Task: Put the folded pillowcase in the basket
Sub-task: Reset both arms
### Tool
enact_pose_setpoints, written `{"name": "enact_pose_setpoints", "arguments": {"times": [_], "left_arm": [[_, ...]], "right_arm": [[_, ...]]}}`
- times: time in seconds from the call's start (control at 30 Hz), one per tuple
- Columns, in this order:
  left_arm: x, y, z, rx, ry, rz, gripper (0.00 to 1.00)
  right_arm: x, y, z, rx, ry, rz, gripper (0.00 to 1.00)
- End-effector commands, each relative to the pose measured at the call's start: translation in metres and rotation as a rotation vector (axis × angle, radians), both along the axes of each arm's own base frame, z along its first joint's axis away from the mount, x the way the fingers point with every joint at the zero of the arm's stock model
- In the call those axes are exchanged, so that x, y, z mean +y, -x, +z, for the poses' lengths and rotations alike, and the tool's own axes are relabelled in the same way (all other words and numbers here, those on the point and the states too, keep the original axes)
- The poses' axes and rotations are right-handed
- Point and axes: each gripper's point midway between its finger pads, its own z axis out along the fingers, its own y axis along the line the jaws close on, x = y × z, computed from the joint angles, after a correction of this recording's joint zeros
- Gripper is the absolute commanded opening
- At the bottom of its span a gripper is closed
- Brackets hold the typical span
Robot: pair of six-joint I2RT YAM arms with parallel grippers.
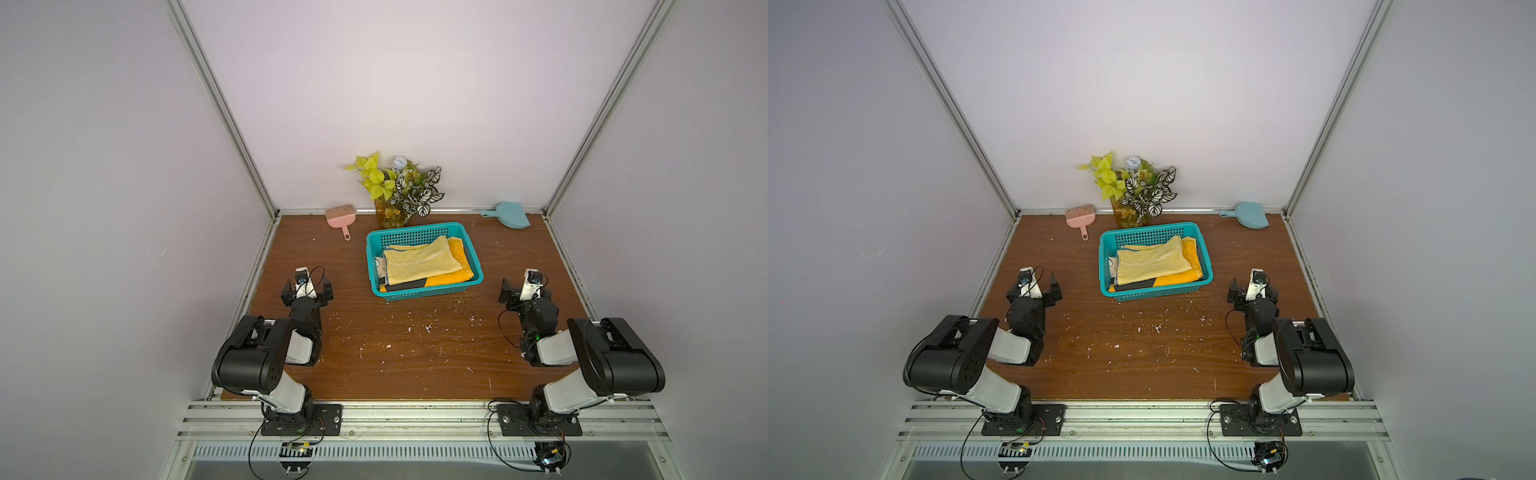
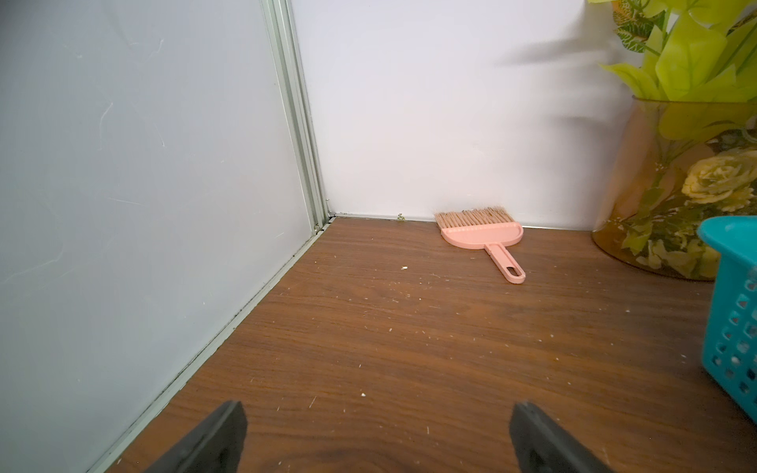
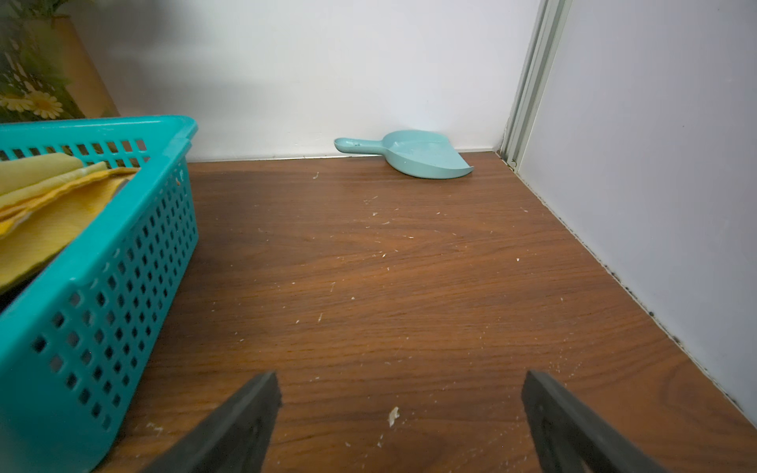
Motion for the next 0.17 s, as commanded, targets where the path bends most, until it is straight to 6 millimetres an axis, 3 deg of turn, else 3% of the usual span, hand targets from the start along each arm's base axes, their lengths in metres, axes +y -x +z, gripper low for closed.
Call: {"name": "enact_pose_setpoints", "arguments": {"times": [0.0, 0.13], "left_arm": [[0.0031, -0.0009, 0.0018, -0.004, 0.003, 0.004, 0.99], [0.0032, -0.0008, 0.0022, -0.005, 0.004, 0.005, 0.99]], "right_arm": [[-0.0017, -0.0059, 0.0220, -0.078, 0.000, -0.017, 1.00], [-0.0017, -0.0057, 0.0217, -0.077, 0.001, -0.016, 0.99]]}}
